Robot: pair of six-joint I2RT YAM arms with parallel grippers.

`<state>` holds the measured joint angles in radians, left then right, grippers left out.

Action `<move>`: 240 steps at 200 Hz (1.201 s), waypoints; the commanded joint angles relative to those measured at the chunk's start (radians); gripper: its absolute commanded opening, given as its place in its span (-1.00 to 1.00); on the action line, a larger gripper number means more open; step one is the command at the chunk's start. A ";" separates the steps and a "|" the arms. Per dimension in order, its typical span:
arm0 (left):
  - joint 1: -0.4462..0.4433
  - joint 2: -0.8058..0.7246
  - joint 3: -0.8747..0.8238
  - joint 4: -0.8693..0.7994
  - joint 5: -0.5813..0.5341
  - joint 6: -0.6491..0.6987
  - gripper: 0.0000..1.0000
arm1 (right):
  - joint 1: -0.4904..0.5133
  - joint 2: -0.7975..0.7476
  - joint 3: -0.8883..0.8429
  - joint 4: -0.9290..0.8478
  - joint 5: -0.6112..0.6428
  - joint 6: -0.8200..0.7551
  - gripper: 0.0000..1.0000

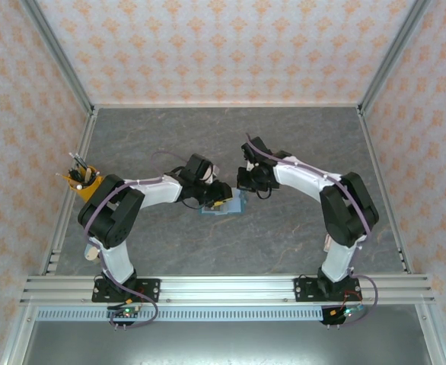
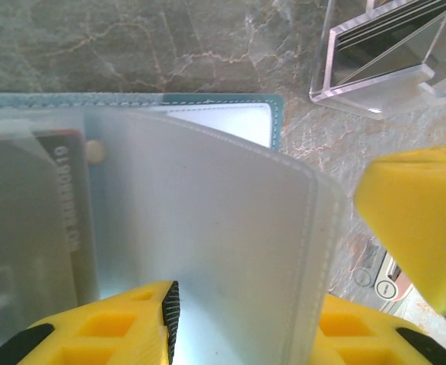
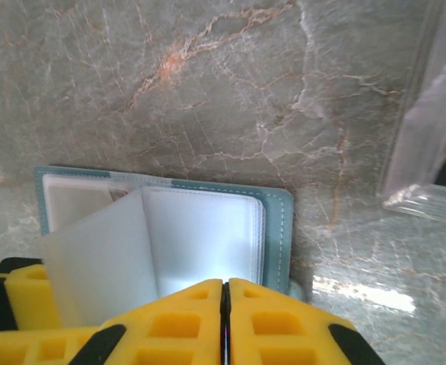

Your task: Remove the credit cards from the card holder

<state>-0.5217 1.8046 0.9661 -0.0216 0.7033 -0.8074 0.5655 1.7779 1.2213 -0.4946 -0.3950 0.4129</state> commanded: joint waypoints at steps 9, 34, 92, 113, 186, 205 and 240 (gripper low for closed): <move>-0.024 0.000 0.030 0.031 0.009 0.001 -0.22 | -0.012 -0.061 -0.028 0.033 0.055 0.027 -0.78; -0.029 0.030 0.027 0.056 0.011 -0.014 -0.22 | -0.011 -0.049 -0.019 0.028 0.027 0.017 -0.78; -0.043 0.062 0.016 0.118 0.013 -0.031 0.04 | -0.011 0.008 0.011 0.020 -0.027 0.013 -0.71; -0.047 0.062 0.010 0.124 0.009 -0.031 0.11 | -0.010 0.021 0.022 0.011 -0.030 0.008 -0.70; -0.031 -0.048 0.010 -0.076 -0.099 0.039 -0.55 | 0.014 0.114 0.097 -0.056 -0.049 -0.027 -0.77; -0.008 -0.107 0.004 -0.157 -0.150 0.065 -0.63 | 0.022 0.145 0.120 -0.072 -0.046 -0.032 -0.77; 0.051 -0.176 0.000 -0.308 -0.255 0.099 -0.56 | 0.027 0.187 0.137 -0.089 -0.033 -0.035 -0.78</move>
<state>-0.5137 1.6772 0.9672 -0.1669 0.5659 -0.7574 0.5888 1.9377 1.3262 -0.5354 -0.4419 0.3946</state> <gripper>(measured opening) 0.185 0.113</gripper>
